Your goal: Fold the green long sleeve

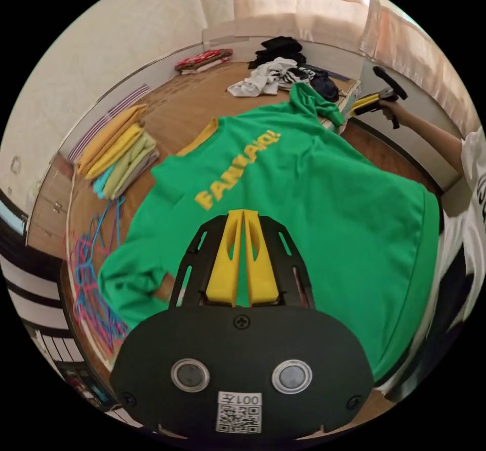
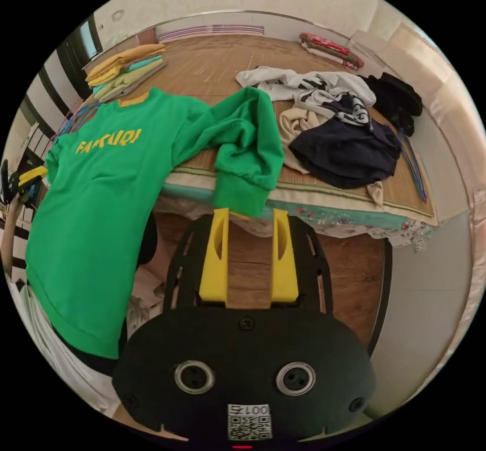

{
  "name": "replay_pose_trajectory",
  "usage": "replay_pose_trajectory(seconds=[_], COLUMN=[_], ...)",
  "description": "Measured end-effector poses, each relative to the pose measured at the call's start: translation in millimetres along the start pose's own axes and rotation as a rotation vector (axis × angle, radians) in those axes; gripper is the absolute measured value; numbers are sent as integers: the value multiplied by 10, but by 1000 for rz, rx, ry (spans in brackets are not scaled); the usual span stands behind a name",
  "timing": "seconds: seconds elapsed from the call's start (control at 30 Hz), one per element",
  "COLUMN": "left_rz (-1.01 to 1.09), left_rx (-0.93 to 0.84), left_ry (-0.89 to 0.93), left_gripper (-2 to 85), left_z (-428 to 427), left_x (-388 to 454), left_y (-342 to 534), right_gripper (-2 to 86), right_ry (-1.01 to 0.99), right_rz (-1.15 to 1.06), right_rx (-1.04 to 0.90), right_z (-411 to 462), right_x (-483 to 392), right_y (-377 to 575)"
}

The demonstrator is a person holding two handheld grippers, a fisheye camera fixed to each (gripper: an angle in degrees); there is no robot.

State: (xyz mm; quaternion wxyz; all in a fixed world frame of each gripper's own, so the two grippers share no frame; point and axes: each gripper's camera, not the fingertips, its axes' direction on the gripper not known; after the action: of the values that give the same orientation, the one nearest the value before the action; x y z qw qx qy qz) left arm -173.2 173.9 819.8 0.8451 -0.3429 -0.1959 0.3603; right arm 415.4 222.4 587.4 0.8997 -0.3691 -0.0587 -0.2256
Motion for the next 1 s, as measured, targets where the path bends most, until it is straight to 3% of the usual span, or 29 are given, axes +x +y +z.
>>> replay_pose_trajectory(seconds=[0.17, 0.23, 0.37, 0.47, 0.53, 0.7, 0.87, 1.0], left_rz=[176, 224, 225, 235, 236, 195, 192, 236], left_rx=[14, -15, -50, -74, -97, -78, -69, -86], left_ry=[81, 84, 79, 50, 74, 108, 143, 108], left_gripper=[-10, -10, -10, -10, -10, -10, -10, -10], left_z=[429, 664, 971, 1132, 1214, 1200, 1103, 1009], left_x=[360, 529, 702, 798, 847, 852, 822, 923], left_y=[-1154, -1613, -2132, -2437, -2621, -2792, -2899, -3010], right_gripper=[128, 94, 41, 30, 27, 25, 24, 25], right_ry=[-64, -148, -117, 118, 378, 555, 459, 218], right_rz=[82, 91, 68, 90, 86, -23, -53, 31], right_rx=[-78, -83, -50, 33, 102, -20, -249, -408], right_z=[286, 303, 154, -267, -651, -1030, -1244, -1409], right_x=[58, 54, 27, 64, 108, 368, 765, 1154], right_y=[-365, -450, -509, -553, -639, -1059, -1540, -1808])
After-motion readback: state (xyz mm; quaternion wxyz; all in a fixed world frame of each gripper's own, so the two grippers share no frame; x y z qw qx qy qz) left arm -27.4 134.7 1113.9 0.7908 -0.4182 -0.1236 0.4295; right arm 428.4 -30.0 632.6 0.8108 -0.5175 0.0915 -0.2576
